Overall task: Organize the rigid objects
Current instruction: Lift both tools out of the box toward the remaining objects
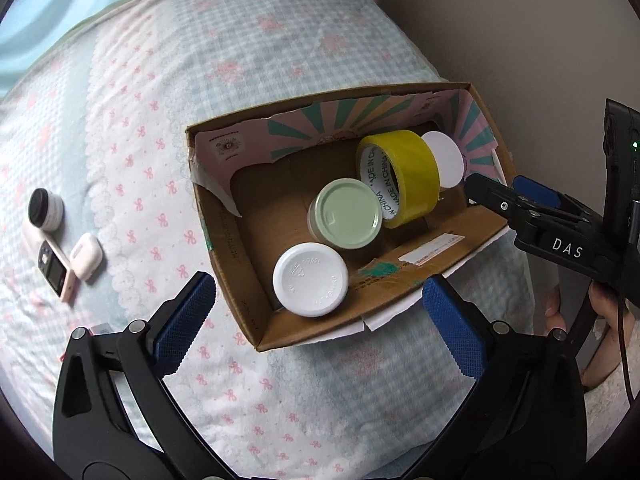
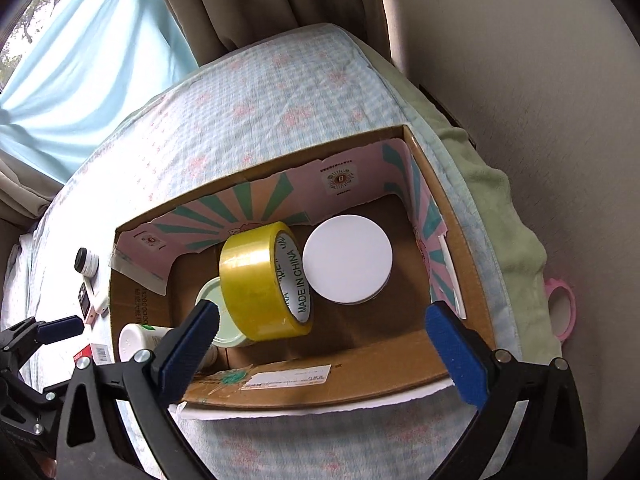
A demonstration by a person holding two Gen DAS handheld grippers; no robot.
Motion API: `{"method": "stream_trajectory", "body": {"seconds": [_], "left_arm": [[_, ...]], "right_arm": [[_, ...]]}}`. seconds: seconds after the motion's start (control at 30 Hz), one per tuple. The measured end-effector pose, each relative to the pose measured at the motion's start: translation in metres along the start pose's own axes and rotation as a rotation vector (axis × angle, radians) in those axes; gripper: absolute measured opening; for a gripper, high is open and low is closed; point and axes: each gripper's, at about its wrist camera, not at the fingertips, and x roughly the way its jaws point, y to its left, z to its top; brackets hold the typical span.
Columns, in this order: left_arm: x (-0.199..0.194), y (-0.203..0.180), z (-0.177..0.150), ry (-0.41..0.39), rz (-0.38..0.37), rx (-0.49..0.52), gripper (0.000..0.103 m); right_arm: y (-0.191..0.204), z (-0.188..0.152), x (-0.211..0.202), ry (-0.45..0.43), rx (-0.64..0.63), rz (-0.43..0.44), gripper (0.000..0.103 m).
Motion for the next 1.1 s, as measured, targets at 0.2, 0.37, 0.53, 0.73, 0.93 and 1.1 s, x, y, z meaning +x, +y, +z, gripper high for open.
{"method": "stream_trajectory", "body": {"seconds": [0.2,0.37,0.53,0.73,0.93,1.1], "left_arm": [[-0.024,0.004,-0.012,-0.034,0.021,-0.007,0.103],[-0.052,0.015,-0.03,-0.073,0.056,-0.037,0.103],[-0.084,0.037,-0.059,-0.113,0.089,-0.086,0.103],[-0.122,0.068,-0.097,-0.146,0.159,-0.123,0.103],[-0.15,0.104,-0.136,-0.181,0.196,-0.185,0.103],[-0.158,0.127,-0.163,-0.182,0.254,-0.214,0.103]], "right_arm": [[0.012,-0.002,-0.018,-0.011,-0.026,-0.007,0.103],[0.028,-0.005,-0.036,-0.032,-0.05,0.001,0.103],[0.052,-0.007,-0.057,-0.045,-0.074,0.028,0.103],[0.092,-0.01,-0.092,-0.068,-0.135,0.073,0.103],[0.136,-0.008,-0.117,-0.092,-0.256,0.141,0.103],[0.176,-0.006,-0.123,-0.093,-0.4,0.197,0.103]]}}
